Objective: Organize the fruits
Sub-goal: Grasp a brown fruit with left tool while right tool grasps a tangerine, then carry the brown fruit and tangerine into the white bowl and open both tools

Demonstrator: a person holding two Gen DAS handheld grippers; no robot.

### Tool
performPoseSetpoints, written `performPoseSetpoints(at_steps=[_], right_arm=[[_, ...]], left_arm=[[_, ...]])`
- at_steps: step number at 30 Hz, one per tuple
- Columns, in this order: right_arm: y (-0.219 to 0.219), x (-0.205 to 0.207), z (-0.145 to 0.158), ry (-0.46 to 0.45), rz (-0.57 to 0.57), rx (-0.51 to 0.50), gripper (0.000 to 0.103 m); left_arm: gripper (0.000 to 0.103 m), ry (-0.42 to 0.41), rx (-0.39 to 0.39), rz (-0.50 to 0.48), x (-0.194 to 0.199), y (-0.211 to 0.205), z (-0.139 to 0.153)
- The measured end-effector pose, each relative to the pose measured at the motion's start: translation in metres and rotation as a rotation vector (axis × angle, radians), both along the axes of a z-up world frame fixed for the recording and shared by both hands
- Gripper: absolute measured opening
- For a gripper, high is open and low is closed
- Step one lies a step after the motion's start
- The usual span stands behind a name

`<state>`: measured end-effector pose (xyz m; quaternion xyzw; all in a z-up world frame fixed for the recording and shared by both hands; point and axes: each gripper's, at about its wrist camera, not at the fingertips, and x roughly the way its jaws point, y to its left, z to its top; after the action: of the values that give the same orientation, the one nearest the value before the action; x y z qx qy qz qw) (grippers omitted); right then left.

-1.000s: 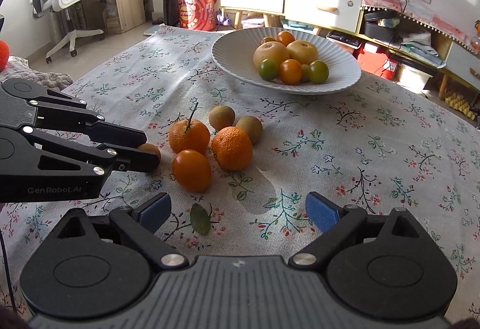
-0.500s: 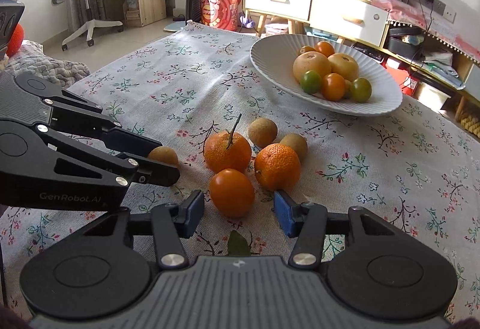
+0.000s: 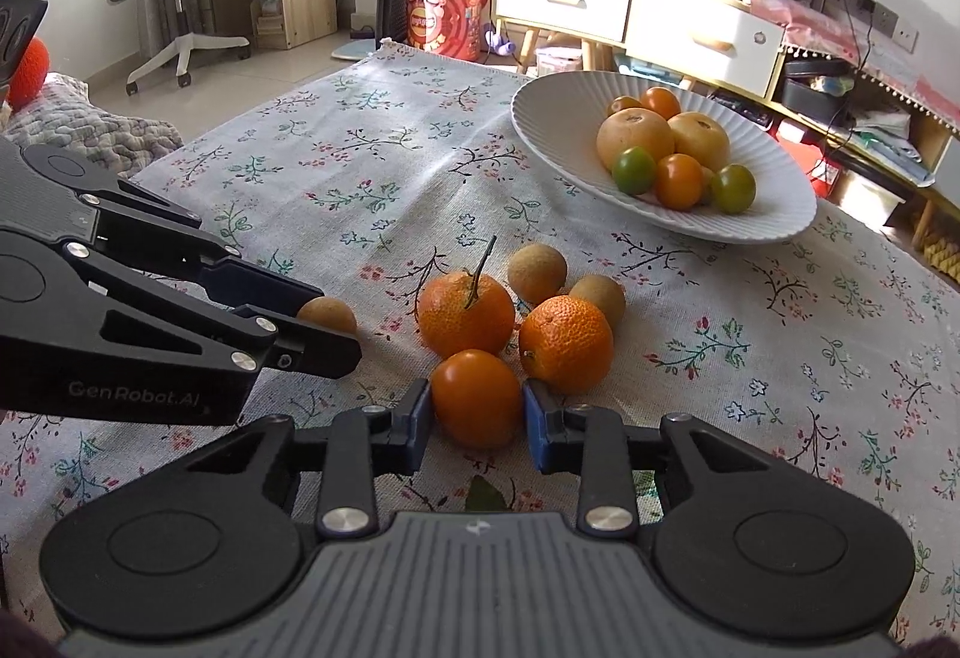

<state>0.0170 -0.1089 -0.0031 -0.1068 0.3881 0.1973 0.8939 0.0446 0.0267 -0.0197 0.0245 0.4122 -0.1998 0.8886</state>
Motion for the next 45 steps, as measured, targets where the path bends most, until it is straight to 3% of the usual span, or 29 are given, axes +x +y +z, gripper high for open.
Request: performPoseSetpoints(at_steps=[19, 36, 45], right_arm=[[-0.003, -0.001, 0.022, -0.014, -0.013, 0.035, 0.029], [-0.035, 0.025, 0.049, -0.067, -0.124, 0.089, 0.029], [-0.059, 0.042, 0.057, -0.082, -0.195, 0.115, 0.029]], left_arm=[[0.015, -0.032, -0.060, 0.014, 0.003, 0.000, 0.021], [0.015, -0.095, -0.112, 0.041, 0.023, -0.013, 0.046], [0.015, -0.110, -0.112, 0.049, 0.038, -0.026, 0.043]])
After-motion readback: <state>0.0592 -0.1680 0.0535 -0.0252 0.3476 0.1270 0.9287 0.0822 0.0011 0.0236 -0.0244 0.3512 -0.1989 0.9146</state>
